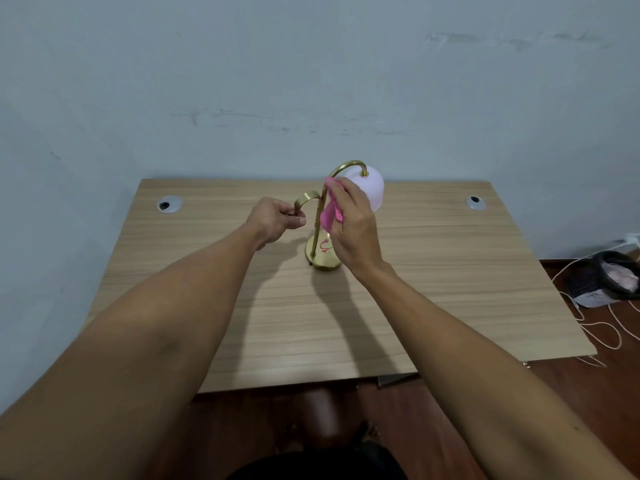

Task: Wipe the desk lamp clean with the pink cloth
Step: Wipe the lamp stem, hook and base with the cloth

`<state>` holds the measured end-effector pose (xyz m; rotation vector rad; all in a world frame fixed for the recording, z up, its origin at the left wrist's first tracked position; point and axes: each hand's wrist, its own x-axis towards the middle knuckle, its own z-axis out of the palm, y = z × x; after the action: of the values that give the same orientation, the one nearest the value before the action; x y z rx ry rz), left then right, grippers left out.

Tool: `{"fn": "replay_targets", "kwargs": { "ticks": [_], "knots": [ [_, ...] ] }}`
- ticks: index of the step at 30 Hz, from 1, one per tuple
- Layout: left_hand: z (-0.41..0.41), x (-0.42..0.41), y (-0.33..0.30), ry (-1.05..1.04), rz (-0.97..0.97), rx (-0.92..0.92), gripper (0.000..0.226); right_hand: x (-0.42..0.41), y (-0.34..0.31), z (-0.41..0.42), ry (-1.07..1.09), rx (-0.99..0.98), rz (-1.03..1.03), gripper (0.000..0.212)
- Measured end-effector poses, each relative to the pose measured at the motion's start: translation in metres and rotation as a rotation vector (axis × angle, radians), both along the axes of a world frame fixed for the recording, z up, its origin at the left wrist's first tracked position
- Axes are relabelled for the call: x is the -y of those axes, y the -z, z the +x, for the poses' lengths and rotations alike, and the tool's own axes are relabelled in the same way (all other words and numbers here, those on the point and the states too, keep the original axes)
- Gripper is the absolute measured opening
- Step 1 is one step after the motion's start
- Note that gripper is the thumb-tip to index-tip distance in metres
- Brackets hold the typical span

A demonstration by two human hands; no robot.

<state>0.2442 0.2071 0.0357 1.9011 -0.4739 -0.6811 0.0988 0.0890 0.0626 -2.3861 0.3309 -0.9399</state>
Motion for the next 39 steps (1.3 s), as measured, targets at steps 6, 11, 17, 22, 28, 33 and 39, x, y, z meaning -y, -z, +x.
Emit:
{"fn": "replay_targets", "kwargs": {
  "ticks": [6, 11, 17, 22, 28, 33, 39],
  "knots": [
    [0.0, -0.001, 0.0, -0.006, 0.01, 0.008, 0.009, -0.008, 0.005, 0.028, -0.247, -0.209, -0.266, 0.048],
    [-0.001, -0.004, 0.001, -0.017, -0.022, 0.005, 0.015, 0.001, 0.005, 0.025, -0.288, -0.183, -0.266, 0.048],
    [-0.001, -0.002, -0.002, -0.016, -0.014, -0.017, 0.023, 0.01, 0.017, 0.003, -0.08, -0.135, -0.072, 0.043],
    [0.003, -0.007, 0.0, -0.071, -0.008, -0.001, 0.026, 0.014, 0.019, -0.017, 0.005, -0.3, 0.44, 0.033],
    [-0.014, 0.012, 0.05, -0.208, 0.143, -0.059, 0.035, 0.074, 0.073, -0.021, 0.164, -0.535, 0.824, 0.031],
    [-0.028, 0.012, 0.057, -0.224, 0.182, -0.064, 0.045, 0.088, 0.079, -0.03, 0.251, -0.499, 0.932, 0.035],
    [-0.036, 0.024, 0.067, -0.187, 0.28, -0.011, 0.044, 0.111, 0.082, -0.005, 0.375, -0.427, 0.849, 0.035]
  ]
}}
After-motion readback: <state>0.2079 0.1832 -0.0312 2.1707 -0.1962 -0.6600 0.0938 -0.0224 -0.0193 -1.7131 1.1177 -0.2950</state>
